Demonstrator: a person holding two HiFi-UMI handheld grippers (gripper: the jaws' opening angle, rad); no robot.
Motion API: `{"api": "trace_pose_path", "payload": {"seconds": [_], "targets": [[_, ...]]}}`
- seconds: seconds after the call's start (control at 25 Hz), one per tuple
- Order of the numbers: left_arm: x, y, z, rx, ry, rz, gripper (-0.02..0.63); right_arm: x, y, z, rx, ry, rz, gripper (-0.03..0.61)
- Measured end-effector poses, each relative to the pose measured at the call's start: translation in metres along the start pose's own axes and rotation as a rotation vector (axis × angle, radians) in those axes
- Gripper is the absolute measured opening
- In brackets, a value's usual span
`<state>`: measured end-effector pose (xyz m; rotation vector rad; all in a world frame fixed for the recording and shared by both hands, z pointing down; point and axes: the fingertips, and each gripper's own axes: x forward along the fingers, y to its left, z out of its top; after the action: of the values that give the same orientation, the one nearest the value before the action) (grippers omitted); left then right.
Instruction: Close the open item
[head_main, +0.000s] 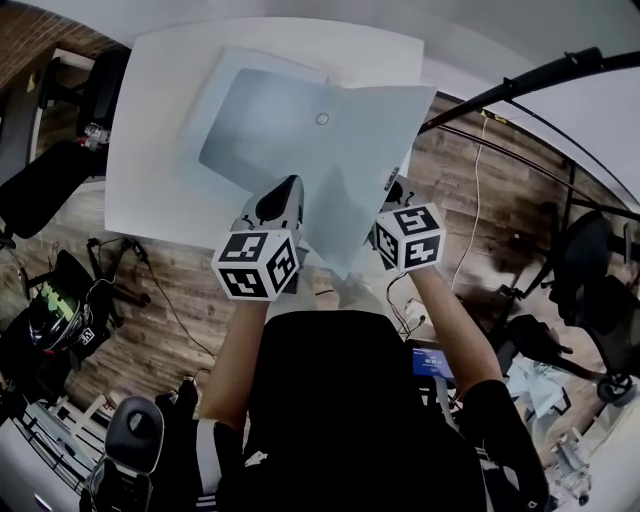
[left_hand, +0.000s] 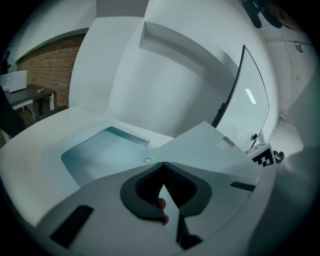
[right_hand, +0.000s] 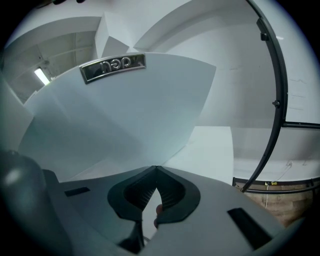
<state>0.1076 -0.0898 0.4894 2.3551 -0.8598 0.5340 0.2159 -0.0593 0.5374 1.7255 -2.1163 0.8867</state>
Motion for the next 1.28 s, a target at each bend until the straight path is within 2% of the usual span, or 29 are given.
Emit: {"api": "trace_pose_path", "payload": {"seconds": [0.44, 1.28], "targets": [[-0.027, 0.028, 0.012, -0.032, -0.052, 0.058, 0.011, 0.014, 0.029, 0.023, -0.058, -0.007, 0.049, 0.04], [-0.05, 0.074, 0.036, -0.108, -0.12, 0.138, 0.011, 0.054, 0.05, 0.057, -0.115, 0.009, 0.094, 0.04]]}}
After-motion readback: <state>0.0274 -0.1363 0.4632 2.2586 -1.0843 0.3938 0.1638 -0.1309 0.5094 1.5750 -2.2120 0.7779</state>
